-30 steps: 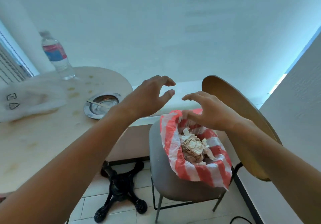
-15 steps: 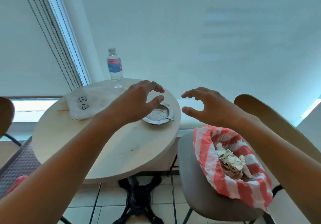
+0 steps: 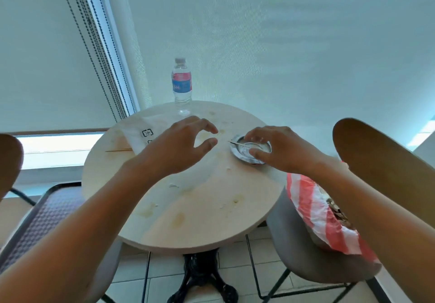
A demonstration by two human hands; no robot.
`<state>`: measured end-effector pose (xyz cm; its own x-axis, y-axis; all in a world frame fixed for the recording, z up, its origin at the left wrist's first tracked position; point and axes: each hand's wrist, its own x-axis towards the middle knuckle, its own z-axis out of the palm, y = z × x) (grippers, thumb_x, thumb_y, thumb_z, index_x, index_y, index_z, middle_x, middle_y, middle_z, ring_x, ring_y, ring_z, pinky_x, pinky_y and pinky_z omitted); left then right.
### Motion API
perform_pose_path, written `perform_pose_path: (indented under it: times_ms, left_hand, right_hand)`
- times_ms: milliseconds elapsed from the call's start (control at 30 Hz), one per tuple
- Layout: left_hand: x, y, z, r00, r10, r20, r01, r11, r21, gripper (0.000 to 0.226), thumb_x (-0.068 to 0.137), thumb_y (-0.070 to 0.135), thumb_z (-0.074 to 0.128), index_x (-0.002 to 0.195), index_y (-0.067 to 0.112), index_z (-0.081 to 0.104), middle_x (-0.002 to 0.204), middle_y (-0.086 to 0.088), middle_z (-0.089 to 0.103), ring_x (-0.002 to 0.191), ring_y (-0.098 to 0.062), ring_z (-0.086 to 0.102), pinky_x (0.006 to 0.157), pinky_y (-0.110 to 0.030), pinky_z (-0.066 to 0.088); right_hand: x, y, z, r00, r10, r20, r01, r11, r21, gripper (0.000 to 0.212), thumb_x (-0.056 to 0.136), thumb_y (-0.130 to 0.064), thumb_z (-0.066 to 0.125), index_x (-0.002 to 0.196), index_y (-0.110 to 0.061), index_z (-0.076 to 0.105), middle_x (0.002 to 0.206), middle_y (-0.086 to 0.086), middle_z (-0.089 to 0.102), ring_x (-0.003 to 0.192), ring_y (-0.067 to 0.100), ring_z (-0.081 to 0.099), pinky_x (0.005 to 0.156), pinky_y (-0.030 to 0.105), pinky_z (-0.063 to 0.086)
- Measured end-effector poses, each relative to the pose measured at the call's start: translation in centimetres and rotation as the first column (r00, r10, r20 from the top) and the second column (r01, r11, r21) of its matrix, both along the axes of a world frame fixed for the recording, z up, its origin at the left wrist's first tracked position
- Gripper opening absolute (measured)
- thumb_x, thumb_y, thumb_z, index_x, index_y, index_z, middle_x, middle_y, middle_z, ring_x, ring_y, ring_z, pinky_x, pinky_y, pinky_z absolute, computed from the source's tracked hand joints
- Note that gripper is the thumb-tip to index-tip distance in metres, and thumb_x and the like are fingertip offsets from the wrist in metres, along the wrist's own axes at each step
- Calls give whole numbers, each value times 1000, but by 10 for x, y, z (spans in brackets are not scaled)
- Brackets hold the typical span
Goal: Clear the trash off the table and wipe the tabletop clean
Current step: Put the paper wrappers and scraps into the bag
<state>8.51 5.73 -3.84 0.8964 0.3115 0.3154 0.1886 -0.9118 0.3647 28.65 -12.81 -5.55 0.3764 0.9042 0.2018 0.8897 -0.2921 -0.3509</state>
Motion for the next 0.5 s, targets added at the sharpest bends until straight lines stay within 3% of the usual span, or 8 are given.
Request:
perform_pose_path:
  times_ms: [200,300,400,500]
  left_hand:
    - [-9,17,-16,999,46,-22,-46,999,6,32,94,46,57,123,33,58,132,8,56,122,-13,53,100,-28,38]
    - [-14,23,-23,996,83,-16,-83,997,0,33,93,47,56,123,34,58,131,9,55,125,-15,51,106,-37,41]
    - [-18,28,-26,993,115,-12,-115,993,13,34,93,47,56,123,33,58,132,10,54,125,-16,50,106,-38,41]
    - [-19,31,-26,990,143,-6,-143,989,23,32,93,47,57,123,34,58,133,12,54,123,-13,49,100,-31,39]
  right_hand:
    - [5,12,-17,998,-49,-50,47,998,-43,25,90,-34,66,115,-36,66,108,-9,67,96,10,64,89,38,54]
    - [8,19,-21,998,-46,-43,44,998,-51,23,94,-31,64,116,-34,67,108,-9,66,96,12,63,88,37,54]
    - [9,25,-24,999,-29,-43,28,999,-27,20,94,-24,63,111,-32,69,100,-12,65,90,10,63,84,34,54]
    - [10,28,-25,1000,-1,-27,1,1000,-2,21,92,-18,62,107,-31,69,93,-13,66,85,10,63,80,35,55]
